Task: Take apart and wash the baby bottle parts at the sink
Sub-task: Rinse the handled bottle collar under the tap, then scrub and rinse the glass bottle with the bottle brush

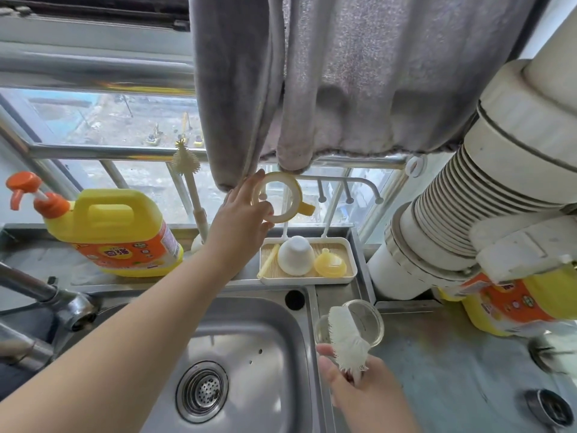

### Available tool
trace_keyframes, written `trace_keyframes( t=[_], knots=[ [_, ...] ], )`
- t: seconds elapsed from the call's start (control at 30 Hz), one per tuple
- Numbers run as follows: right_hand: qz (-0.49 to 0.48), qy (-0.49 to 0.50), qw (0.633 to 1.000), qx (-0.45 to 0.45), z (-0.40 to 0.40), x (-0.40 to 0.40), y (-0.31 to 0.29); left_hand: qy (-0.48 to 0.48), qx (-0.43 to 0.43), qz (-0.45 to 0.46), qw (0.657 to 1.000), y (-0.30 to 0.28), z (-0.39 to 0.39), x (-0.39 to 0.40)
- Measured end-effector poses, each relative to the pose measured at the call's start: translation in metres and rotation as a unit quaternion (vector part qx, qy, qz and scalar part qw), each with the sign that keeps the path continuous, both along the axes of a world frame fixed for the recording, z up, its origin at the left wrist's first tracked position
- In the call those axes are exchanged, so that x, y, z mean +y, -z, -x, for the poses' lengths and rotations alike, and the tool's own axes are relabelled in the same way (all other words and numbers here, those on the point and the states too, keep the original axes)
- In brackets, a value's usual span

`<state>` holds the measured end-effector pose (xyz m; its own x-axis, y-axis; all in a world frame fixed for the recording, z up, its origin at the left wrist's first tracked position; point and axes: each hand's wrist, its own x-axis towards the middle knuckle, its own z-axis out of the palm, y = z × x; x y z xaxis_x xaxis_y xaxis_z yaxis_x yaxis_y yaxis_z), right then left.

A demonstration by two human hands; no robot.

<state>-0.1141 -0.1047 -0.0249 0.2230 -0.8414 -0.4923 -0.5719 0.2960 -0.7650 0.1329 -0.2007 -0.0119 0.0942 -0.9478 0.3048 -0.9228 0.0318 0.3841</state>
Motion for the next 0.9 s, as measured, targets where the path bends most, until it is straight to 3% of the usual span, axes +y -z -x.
trace_keyframes(
  t=[0.5,0.9],
  knots=[
    [0.008,0.003,1.0,-0.011,-0.014,-0.001,-0.012,-0.038,0.013,-0.041,0.998,-0.007,-0.001,0.011],
    [0.015,-0.018,1.0,-0.002,-0.029,-0.007,-0.004,0.027,0.036,0.066,0.997,0.006,0.003,0.034]
  ],
)
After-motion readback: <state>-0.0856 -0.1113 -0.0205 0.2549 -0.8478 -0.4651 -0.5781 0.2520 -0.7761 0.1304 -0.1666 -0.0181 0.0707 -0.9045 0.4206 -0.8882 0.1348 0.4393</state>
